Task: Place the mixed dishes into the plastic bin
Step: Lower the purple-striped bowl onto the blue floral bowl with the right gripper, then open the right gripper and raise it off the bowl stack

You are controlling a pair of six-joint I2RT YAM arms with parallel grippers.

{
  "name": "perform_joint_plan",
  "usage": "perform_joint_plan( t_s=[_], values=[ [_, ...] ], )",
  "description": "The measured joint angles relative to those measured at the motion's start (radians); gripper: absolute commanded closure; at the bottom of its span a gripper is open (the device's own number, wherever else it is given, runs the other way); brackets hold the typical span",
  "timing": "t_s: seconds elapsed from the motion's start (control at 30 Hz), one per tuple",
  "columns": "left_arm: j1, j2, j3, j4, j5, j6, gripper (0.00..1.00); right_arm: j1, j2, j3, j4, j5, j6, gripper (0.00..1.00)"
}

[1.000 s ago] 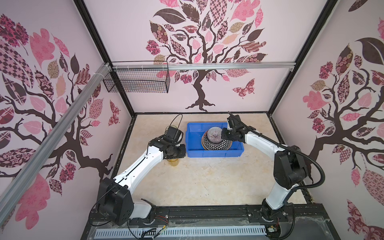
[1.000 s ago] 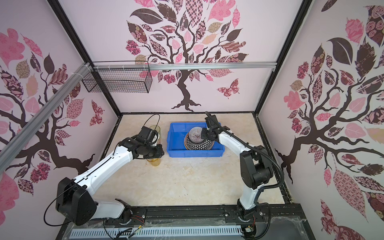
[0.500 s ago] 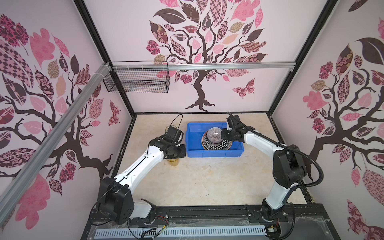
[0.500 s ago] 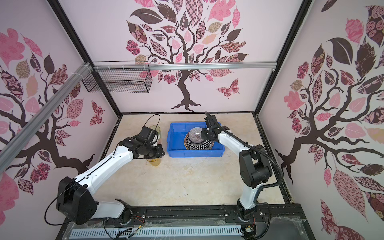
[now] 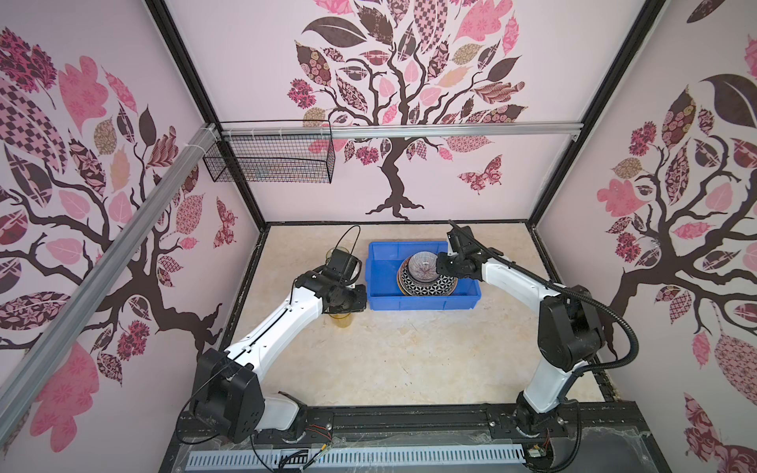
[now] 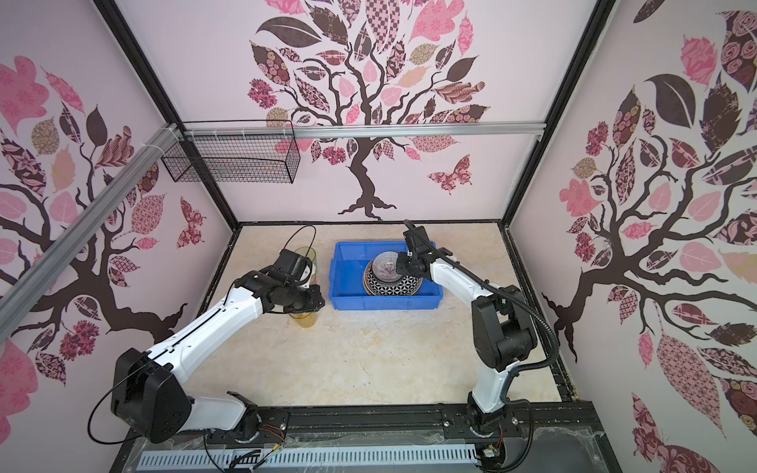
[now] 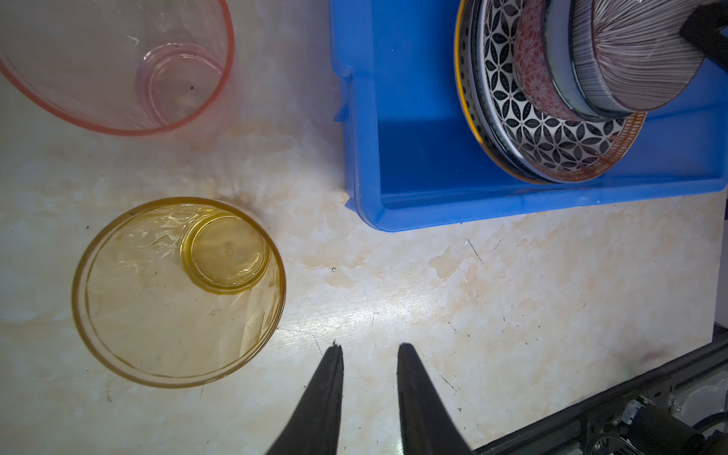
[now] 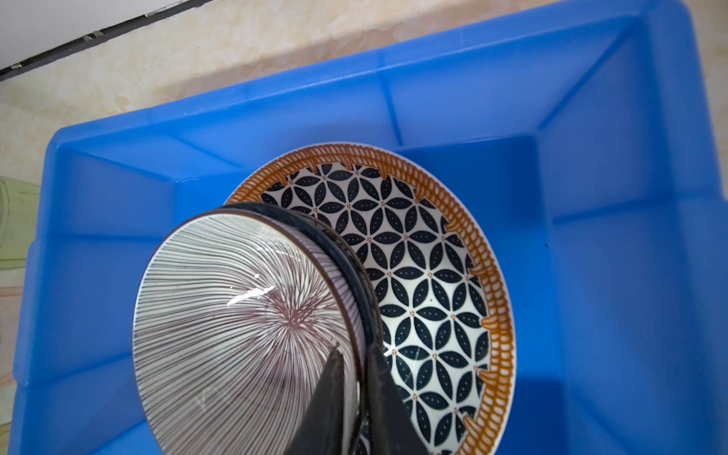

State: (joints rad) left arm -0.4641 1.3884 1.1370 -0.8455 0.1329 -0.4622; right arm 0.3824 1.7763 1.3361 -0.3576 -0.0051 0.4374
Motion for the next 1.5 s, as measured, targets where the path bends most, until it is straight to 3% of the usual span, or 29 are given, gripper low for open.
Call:
perform_joint_plan(
  t_s=[0.33, 1.1, 1.5],
  values=[
    [0.000, -0.027, 0.002, -0.027, -0.032, 0.003, 0.71, 0.000, -0.027, -0.001, -0.007, 0.000, -0.012, 0.78],
    [0.000, -0.100, 0.002, -0.063, -0.081, -0.008, 0.71, 0.000, -0.303, -0.160, -0.005, -0.025, -0.041, 0.71],
    [0.000, -0.154, 0.001, -0.095, -0.111, -0.009, 0.71, 0.000, -0.447, -0.216, -0.029, -0.025, -0.052, 0.60]
  ],
)
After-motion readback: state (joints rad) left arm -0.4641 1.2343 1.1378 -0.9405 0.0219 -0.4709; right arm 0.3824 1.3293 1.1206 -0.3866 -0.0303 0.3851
